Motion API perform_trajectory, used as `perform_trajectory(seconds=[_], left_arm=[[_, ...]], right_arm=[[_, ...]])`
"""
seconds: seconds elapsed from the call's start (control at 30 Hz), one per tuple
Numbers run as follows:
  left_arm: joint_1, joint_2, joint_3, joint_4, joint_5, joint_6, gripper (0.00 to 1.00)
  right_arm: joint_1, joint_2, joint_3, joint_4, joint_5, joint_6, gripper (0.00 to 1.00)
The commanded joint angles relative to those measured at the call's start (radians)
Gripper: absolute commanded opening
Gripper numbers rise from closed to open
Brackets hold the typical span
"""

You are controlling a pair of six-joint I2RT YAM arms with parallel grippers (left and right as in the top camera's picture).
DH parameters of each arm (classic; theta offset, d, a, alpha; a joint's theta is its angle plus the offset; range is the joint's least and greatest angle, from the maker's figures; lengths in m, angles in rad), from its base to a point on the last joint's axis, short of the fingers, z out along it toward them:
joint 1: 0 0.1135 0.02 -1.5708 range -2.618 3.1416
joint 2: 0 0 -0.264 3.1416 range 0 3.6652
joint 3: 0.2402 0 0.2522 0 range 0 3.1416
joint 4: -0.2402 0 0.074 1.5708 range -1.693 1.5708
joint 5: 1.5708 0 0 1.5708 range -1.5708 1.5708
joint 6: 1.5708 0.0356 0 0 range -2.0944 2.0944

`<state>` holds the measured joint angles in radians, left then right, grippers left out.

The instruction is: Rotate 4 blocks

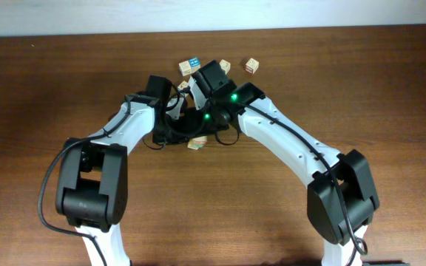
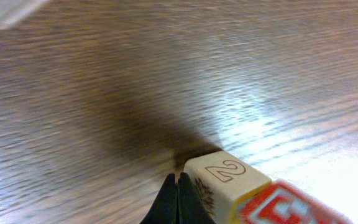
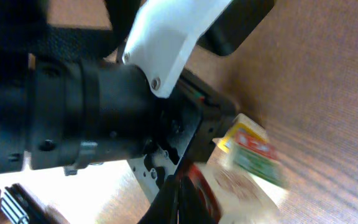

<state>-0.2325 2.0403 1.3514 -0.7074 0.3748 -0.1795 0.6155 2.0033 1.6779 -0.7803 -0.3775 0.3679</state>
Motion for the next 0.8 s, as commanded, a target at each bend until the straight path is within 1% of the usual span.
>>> perform_trajectory(seconds=[0.0, 0.23, 0.33, 0.4, 0.43, 0.47, 0.53, 0.57, 0.6, 0.63, 0.67, 0.7, 0.73, 0.77], left_arm=[[-0.016, -0.004, 0.010, 0.003, 0.063, 0.002, 0.00], [-0.016, -0.004, 0.010, 0.003, 0.059, 0.002, 0.00], [-0.004, -0.006, 0.027, -0.002, 0.044, 0.003, 0.00], [0.011, -0.018, 0.068, -0.027, 0.044, 0.023, 0.00], [0.021, -0.038, 0.100, -0.047, 0.045, 0.039, 0.00], [0.032, -0.063, 0.126, -0.062, 0.045, 0.056, 0.00], [0.042, -0.106, 0.153, -0.075, 0.044, 0.081, 0.00], [0.042, -0.153, 0.166, -0.079, 0.044, 0.114, 0.00], [0.042, -0.192, 0.168, -0.080, 0.044, 0.139, 0.00], [0.042, -0.234, 0.168, -0.082, 0.044, 0.165, 0.06], [0.042, -0.272, 0.168, -0.085, 0.044, 0.187, 0.27], [0.042, -0.309, 0.168, -0.088, 0.043, 0.204, 0.55], [0.042, -0.333, 0.168, -0.089, 0.031, 0.203, 0.71], [0.042, -0.346, 0.168, -0.089, 0.018, 0.203, 0.79]], right_arm=[[0.014, 0.030, -0.016, -0.005, -0.011, 0.007, 0.04], [0.005, 0.029, -0.014, -0.008, 0.024, 0.006, 0.04], [-0.072, -0.001, 0.019, -0.050, 0.022, 0.005, 0.04], [-0.136, -0.046, 0.047, -0.108, 0.022, -0.025, 0.10], [-0.171, -0.082, 0.053, -0.142, 0.022, -0.053, 0.18], [-0.200, -0.119, 0.053, -0.167, 0.023, -0.079, 0.29], [-0.235, -0.169, 0.053, -0.208, 0.023, -0.110, 0.43], [-0.257, -0.203, 0.053, -0.240, 0.023, -0.132, 0.57], [-0.270, -0.224, 0.053, -0.266, 0.023, -0.152, 0.66], [-0.279, -0.238, 0.053, -0.299, 0.023, -0.170, 0.73], [-0.283, -0.241, 0.053, -0.331, 0.024, -0.175, 0.75], [-0.283, -0.239, 0.048, -0.350, 0.026, -0.177, 0.77], [-0.280, -0.235, 0.034, -0.350, 0.027, -0.177, 0.78], [-0.275, -0.229, 0.021, -0.345, 0.028, -0.177, 0.78]])
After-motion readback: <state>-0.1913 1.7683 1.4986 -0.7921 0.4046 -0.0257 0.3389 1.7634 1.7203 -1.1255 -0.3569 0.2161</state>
